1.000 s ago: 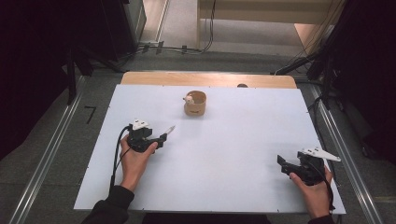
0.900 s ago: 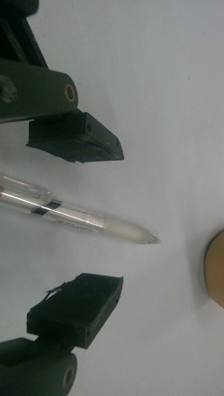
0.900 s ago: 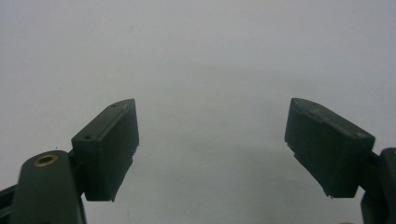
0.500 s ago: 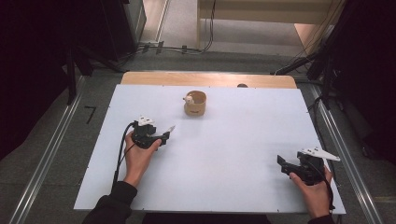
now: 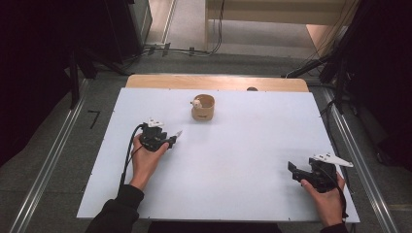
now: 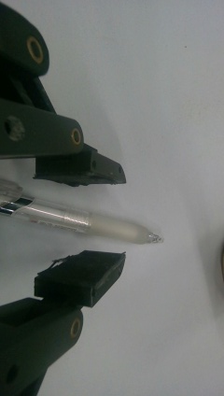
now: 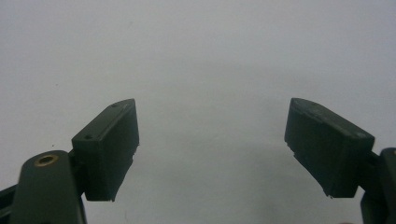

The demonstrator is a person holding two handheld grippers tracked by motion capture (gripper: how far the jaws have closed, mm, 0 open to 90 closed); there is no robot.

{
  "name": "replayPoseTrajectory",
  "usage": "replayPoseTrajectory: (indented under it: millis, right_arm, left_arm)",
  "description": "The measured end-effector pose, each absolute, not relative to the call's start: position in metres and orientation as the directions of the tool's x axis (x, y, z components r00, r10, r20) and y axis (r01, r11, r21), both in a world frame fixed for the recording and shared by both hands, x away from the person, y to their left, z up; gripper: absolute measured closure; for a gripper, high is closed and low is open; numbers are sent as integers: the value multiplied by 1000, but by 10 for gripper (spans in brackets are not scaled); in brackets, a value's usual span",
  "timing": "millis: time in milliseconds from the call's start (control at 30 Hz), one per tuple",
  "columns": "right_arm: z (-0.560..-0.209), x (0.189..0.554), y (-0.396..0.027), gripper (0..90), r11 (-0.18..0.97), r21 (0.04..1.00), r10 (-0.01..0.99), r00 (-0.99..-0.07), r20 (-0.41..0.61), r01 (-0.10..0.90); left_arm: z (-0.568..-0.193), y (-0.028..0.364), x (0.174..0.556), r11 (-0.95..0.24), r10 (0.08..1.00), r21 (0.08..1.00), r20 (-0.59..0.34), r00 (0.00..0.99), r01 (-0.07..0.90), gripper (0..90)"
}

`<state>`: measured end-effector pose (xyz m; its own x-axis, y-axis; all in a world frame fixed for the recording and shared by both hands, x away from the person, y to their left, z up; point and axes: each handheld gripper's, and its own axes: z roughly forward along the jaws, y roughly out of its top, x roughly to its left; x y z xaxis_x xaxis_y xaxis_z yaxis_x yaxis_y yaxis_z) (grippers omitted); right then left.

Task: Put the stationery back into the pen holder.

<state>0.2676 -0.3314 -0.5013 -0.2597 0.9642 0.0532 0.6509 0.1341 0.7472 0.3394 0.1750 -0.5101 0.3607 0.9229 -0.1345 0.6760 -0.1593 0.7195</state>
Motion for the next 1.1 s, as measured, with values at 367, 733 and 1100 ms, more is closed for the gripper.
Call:
replayPoseTrajectory:
  millis: [367,733,1100]
  right_arm:
    - [-502,268,-331,161,133,742,965,-257,54,657]
    - [-503,269,-330,161,139,738,963,-263,54,660]
    - [-503,270,-330,161,142,734,963,-263,52,665]
  left_arm:
    - [-506,170,346,-210,910,703,-115,399,679,637]
    - [-508,170,349,-250,903,687,-89,420,682,675]
    - [-502,163,357,-355,887,623,-13,463,697,715]
